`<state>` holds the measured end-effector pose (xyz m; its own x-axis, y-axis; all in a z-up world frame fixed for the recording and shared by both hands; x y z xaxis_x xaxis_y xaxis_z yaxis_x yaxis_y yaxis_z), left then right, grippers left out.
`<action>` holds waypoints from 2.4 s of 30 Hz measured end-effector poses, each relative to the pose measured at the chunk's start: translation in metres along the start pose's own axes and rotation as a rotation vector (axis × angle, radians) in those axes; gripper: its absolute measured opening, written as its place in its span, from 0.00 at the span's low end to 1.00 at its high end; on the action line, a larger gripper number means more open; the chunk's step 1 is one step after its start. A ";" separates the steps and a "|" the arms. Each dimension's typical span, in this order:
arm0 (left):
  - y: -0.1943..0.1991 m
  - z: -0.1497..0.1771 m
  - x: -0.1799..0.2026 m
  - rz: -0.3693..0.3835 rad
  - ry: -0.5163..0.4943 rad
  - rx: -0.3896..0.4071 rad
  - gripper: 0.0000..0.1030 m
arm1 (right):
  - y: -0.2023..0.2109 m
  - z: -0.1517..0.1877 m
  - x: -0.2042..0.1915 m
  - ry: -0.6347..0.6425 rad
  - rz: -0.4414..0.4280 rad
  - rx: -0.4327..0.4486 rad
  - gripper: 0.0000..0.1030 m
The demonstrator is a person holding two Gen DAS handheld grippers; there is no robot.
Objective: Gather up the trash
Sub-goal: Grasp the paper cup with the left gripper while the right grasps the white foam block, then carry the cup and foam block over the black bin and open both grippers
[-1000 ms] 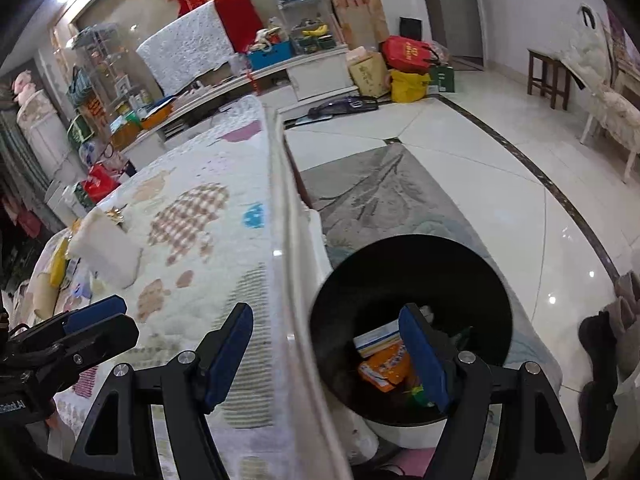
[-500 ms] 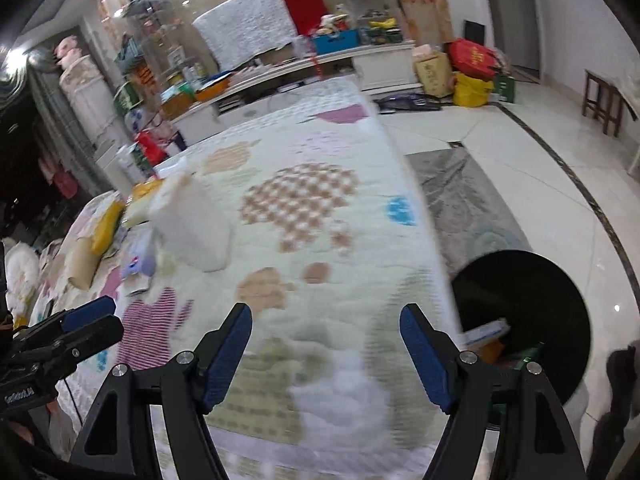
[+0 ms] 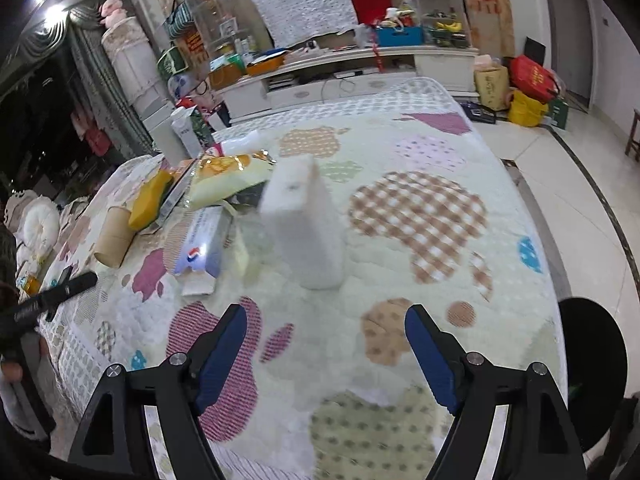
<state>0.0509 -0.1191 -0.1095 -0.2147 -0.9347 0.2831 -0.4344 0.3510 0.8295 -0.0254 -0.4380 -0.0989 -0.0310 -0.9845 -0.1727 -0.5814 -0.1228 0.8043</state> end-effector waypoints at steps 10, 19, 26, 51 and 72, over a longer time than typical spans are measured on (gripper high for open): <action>-0.008 -0.054 -0.078 -0.079 0.103 0.030 0.65 | -0.012 -0.037 -0.014 0.009 0.006 0.025 0.83; -0.049 -0.065 -0.100 -0.146 0.115 -0.024 0.65 | -0.038 -0.058 -0.023 0.017 -0.008 0.036 0.83; -0.053 -0.059 -0.104 -0.140 0.129 -0.011 0.59 | -0.049 -0.061 -0.018 0.020 -0.003 0.031 0.36; 0.002 0.017 0.083 0.086 -0.158 -0.001 0.59 | 0.048 0.007 0.016 0.008 -0.027 0.119 0.30; -0.043 0.043 0.224 0.189 -0.356 -0.084 0.59 | 0.079 0.046 0.109 -0.124 0.081 0.122 0.30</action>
<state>-0.0161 -0.3416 -0.1020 -0.5797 -0.7715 0.2622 -0.2887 0.4954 0.8193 -0.1123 -0.5487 -0.0806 -0.1773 -0.9665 -0.1856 -0.6672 -0.0206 0.7446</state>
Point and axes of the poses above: each gripper's, at about its wrist camera, not at the fingertips, and y roughly against the way its jaws point, x to its right, z to its underside, the point moved 9 cm from there along -y, roughly the way its jaws point, and after that the axes turned 10 degrees about -x, right-handed, at the moved point
